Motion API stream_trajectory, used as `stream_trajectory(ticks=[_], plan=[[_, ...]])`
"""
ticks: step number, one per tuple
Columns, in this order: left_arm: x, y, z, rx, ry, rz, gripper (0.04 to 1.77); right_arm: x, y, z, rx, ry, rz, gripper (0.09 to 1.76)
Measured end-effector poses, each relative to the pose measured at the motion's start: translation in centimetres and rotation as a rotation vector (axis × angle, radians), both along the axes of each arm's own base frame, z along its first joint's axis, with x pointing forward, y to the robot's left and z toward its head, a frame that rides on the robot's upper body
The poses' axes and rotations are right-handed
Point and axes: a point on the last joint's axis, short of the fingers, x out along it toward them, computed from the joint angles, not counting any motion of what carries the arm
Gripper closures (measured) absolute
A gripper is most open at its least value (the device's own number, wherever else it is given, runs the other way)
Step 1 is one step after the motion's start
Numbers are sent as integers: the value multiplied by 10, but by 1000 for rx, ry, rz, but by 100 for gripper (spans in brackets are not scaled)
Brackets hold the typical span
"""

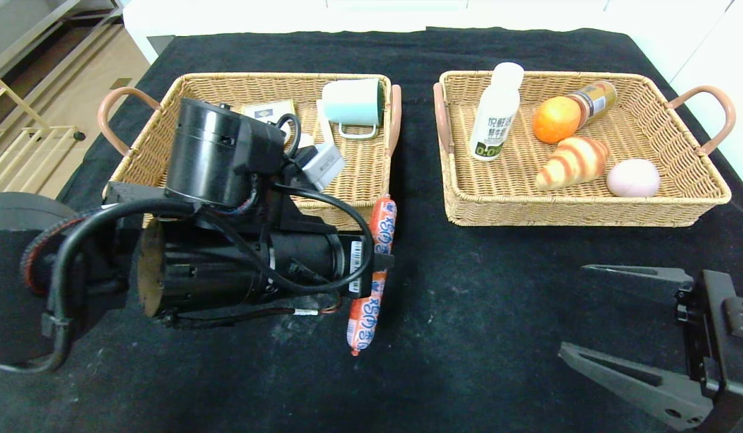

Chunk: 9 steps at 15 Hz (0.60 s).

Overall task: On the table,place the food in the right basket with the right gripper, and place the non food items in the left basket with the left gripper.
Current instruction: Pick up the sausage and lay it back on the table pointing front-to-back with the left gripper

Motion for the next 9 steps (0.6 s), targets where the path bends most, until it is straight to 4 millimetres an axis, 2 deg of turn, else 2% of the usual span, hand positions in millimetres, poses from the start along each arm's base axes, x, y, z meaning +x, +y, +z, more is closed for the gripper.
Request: stream_trajectory(ticks=[3, 9], plan=[[1, -29, -1, -30, 22, -25, 141, 1, -3, 2, 3, -9, -18, 14], [12, -63, -15, -35, 68, -44, 141, 3, -7, 6, 8, -23, -42, 14]])
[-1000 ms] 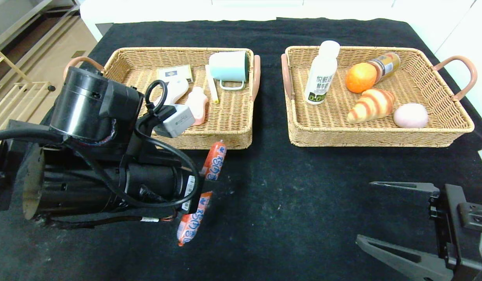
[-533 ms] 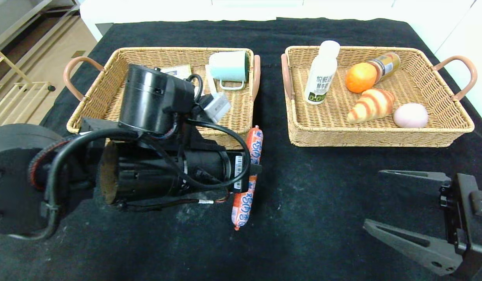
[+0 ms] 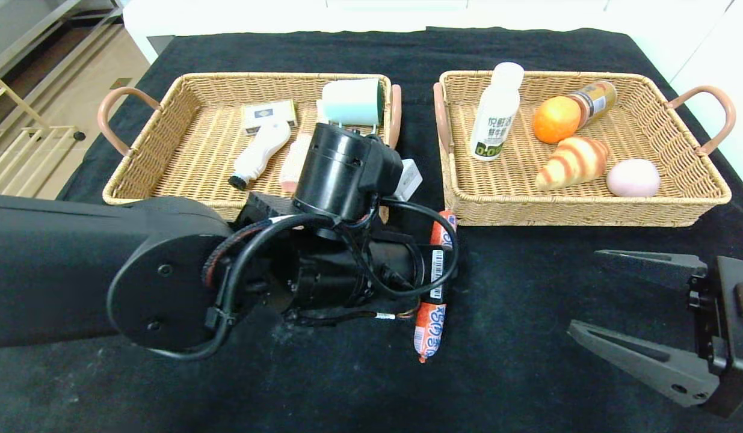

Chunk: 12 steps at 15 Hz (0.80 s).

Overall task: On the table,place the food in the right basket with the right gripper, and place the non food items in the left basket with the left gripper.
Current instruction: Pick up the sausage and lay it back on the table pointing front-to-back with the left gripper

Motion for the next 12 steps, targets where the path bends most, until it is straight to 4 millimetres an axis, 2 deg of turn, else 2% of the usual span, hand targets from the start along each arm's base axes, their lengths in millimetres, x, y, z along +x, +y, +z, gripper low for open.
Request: stream_trajectory(ticks=[6, 12], plan=[[10, -28, -11, -7, 21, 43, 141, 1, 0, -2, -4, 10, 0, 14], [18, -37, -25, 29, 42, 56, 141, 3, 3, -6, -14, 28, 6, 14]])
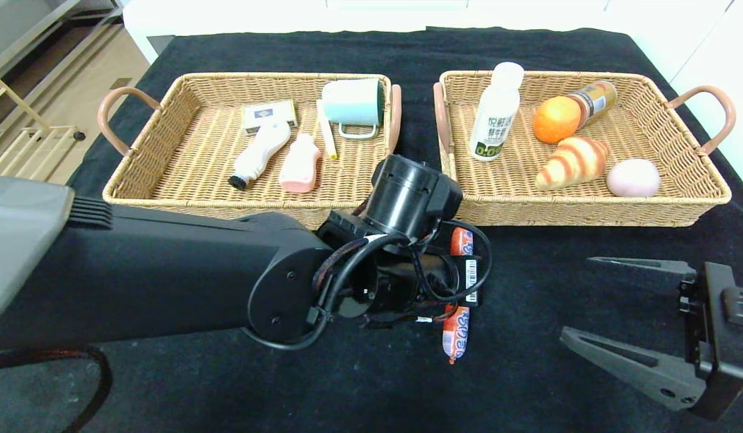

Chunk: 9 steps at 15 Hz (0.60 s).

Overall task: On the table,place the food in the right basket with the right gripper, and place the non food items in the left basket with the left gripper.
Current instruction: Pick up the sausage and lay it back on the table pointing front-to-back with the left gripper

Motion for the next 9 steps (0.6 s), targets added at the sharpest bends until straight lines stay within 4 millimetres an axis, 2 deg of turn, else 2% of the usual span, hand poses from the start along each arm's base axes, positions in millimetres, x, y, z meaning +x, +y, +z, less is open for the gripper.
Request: stream_trajectory(ticks=[9], plan=[[2, -2, -4, 14, -3, 13, 141, 2, 2, -3, -8, 17, 6, 14]])
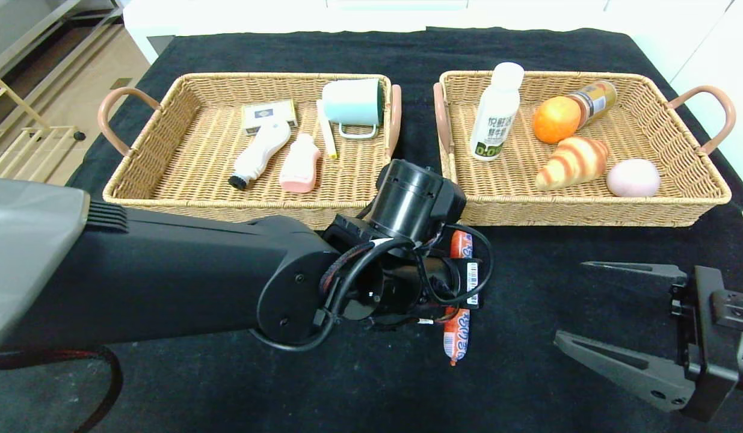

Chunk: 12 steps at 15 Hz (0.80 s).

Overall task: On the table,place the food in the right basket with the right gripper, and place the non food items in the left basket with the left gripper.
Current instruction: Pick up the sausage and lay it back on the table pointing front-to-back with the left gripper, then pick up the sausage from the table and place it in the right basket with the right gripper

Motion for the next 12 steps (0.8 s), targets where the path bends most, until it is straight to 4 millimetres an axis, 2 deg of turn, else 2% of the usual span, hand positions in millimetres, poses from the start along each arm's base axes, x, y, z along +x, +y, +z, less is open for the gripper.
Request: stream_trajectory(ticks=[1, 3, 6, 9, 12], plan=[[0, 0, 0, 1, -1, 2, 141, 0, 0, 0, 0, 1, 1, 14], [0, 0, 0, 2, -3, 2, 110, 1, 0, -1, -2, 4, 1, 14], [0, 0, 1, 1, -7, -1, 79, 1, 1, -1, -3, 7, 2, 14], [-1, 1, 3, 1, -11, 2, 58, 1, 1, -2, -8, 3, 6, 14], [-5, 7, 5, 21, -25, -4, 44, -1, 1, -2, -11, -2, 9, 14]])
